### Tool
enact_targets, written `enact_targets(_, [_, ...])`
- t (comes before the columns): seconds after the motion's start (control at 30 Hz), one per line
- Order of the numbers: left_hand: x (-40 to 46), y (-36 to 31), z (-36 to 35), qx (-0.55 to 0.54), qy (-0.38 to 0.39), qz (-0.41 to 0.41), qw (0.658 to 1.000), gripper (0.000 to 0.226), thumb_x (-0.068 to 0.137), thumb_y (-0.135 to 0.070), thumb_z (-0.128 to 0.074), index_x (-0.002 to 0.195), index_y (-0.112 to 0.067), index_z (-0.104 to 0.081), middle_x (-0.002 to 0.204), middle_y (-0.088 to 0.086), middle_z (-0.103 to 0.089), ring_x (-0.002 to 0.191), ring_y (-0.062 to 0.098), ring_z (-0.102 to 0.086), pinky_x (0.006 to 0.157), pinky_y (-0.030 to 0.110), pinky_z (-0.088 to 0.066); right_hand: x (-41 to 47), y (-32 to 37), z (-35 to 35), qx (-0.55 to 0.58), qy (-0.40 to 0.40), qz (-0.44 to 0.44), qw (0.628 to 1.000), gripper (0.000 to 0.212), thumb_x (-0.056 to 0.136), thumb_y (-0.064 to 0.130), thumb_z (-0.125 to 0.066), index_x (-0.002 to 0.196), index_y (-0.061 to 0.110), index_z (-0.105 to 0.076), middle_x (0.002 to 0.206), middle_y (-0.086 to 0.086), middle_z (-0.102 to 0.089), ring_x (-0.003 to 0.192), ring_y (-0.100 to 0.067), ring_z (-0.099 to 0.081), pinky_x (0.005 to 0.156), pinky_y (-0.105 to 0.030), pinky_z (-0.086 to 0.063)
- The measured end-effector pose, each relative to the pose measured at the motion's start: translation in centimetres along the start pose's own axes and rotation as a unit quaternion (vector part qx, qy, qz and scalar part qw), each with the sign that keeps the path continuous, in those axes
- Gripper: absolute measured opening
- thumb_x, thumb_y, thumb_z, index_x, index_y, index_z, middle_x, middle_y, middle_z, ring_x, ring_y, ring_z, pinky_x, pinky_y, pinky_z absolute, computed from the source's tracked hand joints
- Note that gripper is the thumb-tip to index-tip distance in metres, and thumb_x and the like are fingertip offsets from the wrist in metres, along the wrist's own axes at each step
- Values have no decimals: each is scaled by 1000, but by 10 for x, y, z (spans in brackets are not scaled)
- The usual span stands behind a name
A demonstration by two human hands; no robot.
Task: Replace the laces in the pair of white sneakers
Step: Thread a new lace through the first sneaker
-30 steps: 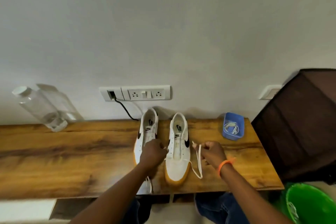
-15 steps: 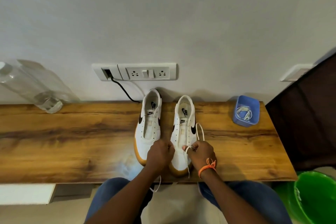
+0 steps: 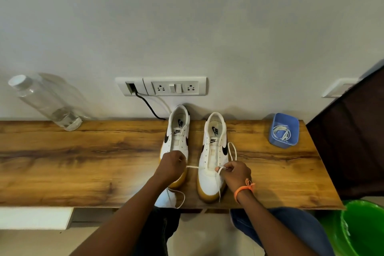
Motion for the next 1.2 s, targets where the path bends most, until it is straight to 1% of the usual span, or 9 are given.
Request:
enact_targets(0.1, [-11, -20, 23, -134, -24, 27, 990, 23, 95, -4, -51, 101, -8, -73, 94, 3, -71, 64, 5, -56, 57, 15, -43, -1, 12, 23, 84, -30, 18, 996, 15, 74, 24, -84, 69, 15, -73, 65, 2, -68, 64, -12, -62, 58, -22, -43])
enact_targets(0.17, [-18, -35, 42, -227, -41, 20, 973, 21, 94, 0, -54, 99, -8, -73, 91, 7, -72, 56, 6, -51, 49, 12, -41, 0, 25, 43, 101, -30, 64, 992, 33, 82, 31, -77, 61, 6, -69, 55, -7, -61, 54, -12, -52, 56, -25, -39])
enact_targets(0.3, [-48, -83, 93, -357, -86, -73, 927, 20, 94, -3, -59, 108, -8, -72, 94, 8, -75, 70, 10, -65, 62, 17, -49, -18, 92, 98, 108, -31, 164, 980, 44, 88, 33, -68, 62, -1, -63, 49, 4, -41, 51, -9, -36, 53, -29, -32])
enact_targets(0.4, [-72, -124, 129, -419, -100, -131, 893, 22, 97, -10, -58, 117, -17, -64, 95, -3, -77, 79, 12, -71, 69, 23, -52, -46, 155, 138, 147, -41, 243, 958, 21, 91, 19, -66, 72, 17, -76, 73, 5, -72, 74, -7, -65, 72, -25, -49])
enact_targets(0.47, [-91, -153, 152, -444, -116, -166, 873, 17, 99, -15, -57, 115, -19, -62, 96, -7, -77, 82, 12, -71, 70, 22, -54, -70, 196, 164, 174, -33, 275, 945, 20, 93, 16, -63, 80, 19, -78, 88, 6, -75, 84, 2, -66, 79, -21, -49])
enact_targets(0.6, [-135, -206, 191, -492, -140, -231, 828, 13, 99, -21, -58, 106, -15, -67, 94, -4, -77, 84, 13, -71, 75, 25, -55, -118, 261, 207, 223, -15, 311, 924, 24, 96, 23, -59, 85, 11, -77, 83, 8, -73, 63, 5, -57, 56, -8, -42])
enact_targets(0.77, [-175, -252, 230, -555, -157, -260, 774, 12, 94, -22, -66, 101, -15, -73, 95, 0, -75, 87, 14, -67, 82, 32, -56, -161, 320, 244, 231, -31, 359, 904, 31, 99, 31, -53, 90, 13, -76, 83, 4, -72, 70, -3, -61, 57, -12, -43])
enact_targets(1.03, [-197, -283, 240, -589, -141, -252, 755, 10, 93, -20, -67, 99, -15, -74, 96, 5, -75, 92, 18, -68, 83, 33, -57, -177, 354, 257, 218, -96, 419, 876, 32, 98, 28, -57, 78, 8, -72, 68, -3, -68, 62, -10, -61, 60, -23, -45])
enact_targets(1.2, [-194, -278, 241, -606, -150, -235, 745, 17, 89, -23, -71, 104, -16, -73, 102, 5, -74, 97, 19, -70, 83, 31, -58, -178, 349, 259, 247, -114, 435, 858, 32, 96, 30, -59, 72, 12, -70, 64, -2, -66, 56, -5, -60, 55, -12, -45])
Point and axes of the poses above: each hand's wrist, its own x-axis towards the middle knuckle, its own z-axis out of the back of the hand, y = z × x, the point moved 1 cm from there along x, towards the middle knuckle
